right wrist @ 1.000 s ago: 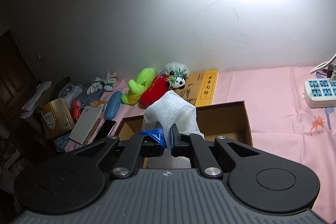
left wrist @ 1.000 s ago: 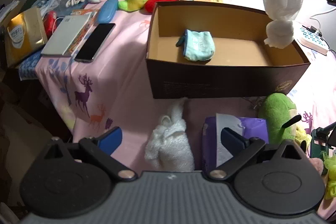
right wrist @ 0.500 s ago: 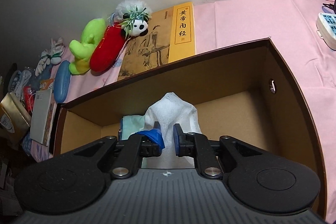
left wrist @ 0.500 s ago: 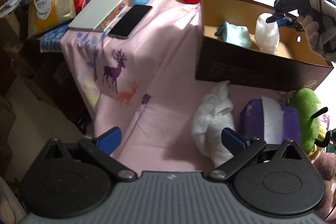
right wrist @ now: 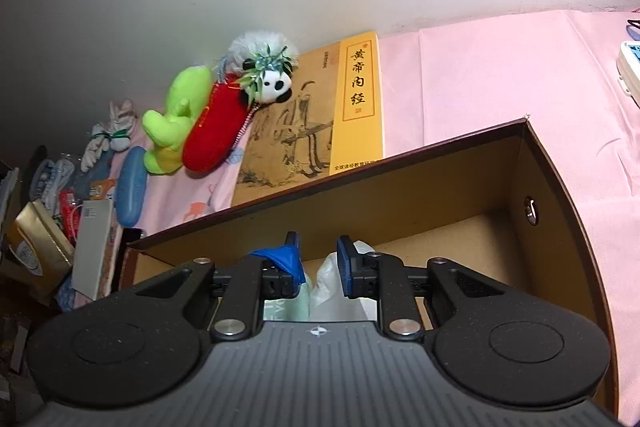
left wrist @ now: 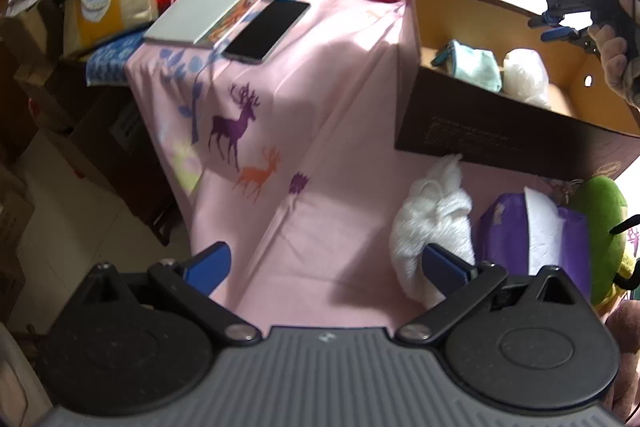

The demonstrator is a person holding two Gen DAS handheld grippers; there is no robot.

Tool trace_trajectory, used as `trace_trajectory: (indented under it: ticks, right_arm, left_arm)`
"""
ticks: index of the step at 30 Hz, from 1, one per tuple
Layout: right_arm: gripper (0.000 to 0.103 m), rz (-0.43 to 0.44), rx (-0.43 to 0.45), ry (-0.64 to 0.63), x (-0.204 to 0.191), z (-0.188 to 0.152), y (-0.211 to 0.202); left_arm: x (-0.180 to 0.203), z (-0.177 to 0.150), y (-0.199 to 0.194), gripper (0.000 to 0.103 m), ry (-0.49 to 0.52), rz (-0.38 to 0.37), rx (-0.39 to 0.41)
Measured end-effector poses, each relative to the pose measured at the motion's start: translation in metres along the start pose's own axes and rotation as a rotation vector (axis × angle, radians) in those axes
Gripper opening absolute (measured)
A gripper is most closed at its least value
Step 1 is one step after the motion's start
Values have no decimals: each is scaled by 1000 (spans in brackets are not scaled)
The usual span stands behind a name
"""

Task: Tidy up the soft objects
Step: 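Lower the white plastic bag into the box and open the right gripper, then reach the left gripper to the white mesh bath pouf and grasp it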

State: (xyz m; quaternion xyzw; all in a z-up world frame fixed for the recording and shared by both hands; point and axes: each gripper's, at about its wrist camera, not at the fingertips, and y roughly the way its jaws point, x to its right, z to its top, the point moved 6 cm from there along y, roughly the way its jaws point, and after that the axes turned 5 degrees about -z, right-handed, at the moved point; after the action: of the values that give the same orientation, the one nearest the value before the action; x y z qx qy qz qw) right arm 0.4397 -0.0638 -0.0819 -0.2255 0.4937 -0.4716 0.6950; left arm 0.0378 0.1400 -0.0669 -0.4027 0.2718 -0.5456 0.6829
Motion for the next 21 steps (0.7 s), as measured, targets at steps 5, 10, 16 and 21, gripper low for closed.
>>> trace_trajectory:
  ticks: [5,10,16,21]
  right_arm:
    - [4,64,72,-91,-18,-14,-52]
    - [4,72,155,-170,-25,-41,-99]
    - [4,142,205,-151,-19,-73,-141]
    - [5,169,251,-140,-13,-101,-170]
  left_arm:
    - [12,12,2,101,34,4,9]
    - [29,22,1,101,82,-6,20]
    - [49,27,-1,101,135,-24,27]
    - [63,28,-3,101,175,-42,38]
